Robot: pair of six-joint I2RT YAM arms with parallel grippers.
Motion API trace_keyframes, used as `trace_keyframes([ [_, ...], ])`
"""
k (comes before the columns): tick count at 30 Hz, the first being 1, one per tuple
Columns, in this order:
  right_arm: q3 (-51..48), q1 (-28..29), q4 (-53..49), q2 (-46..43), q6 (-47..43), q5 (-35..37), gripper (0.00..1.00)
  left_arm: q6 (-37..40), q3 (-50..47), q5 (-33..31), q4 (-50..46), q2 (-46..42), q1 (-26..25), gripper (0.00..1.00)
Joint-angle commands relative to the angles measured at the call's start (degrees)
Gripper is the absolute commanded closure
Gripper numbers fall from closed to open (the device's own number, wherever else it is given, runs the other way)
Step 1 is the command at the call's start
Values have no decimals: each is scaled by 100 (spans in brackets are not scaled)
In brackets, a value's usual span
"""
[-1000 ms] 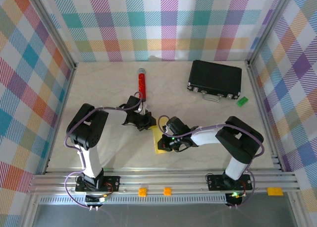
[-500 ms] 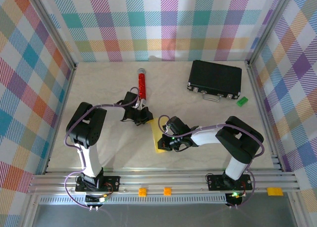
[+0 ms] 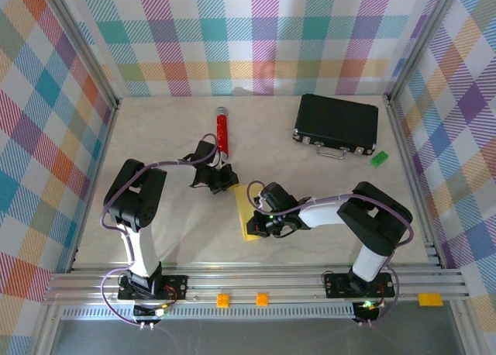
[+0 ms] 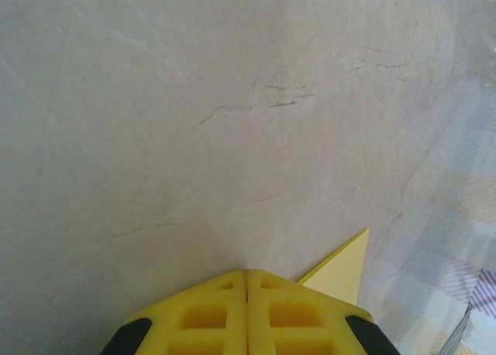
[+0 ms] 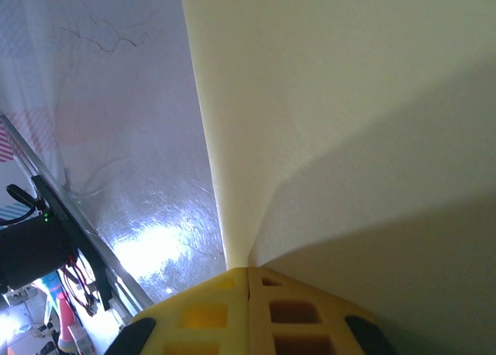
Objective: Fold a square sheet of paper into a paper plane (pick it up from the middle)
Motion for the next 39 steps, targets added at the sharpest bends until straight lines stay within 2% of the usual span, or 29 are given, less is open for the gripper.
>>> trace_keyframes([
  [1,-197,54,-659,211,-92,3,98,-66,-19,-491,-47,-165,176,93],
  [4,-144,56,-651,180,-111,-6,97,-99,-117,-367,-47,-507,167,92],
  [7,25,50,-519,104,-118,-126,92,-147,-307,-552,-70,-1123,143,88],
  [12,440,27,-373,-457,-292,-265,70,-80,-451,-466,-334,-1858,0,84],
  [14,571,-28,-727,-848,-460,57,65,-14,-578,-324,-376,-2026,-139,84],
  [16,585,-117,-1272,-1219,-608,567,64,12,-749,-256,-385,-2123,-278,84],
  [19,376,-420,-1947,-1587,-605,1162,64,13,-1007,-134,-179,-2101,-503,85],
  [23,-51,-984,-1914,-1754,-453,655,61,-15,-1173,-36,94,-1814,-748,86],
  [32,-308,-1071,-1946,-1587,-279,405,47,-33,-1265,-36,325,-1187,-843,88],
  [39,-449,-1119,-1249,-1234,-88,-192,47,-44,-1370,25,524,-992,-850,88],
])
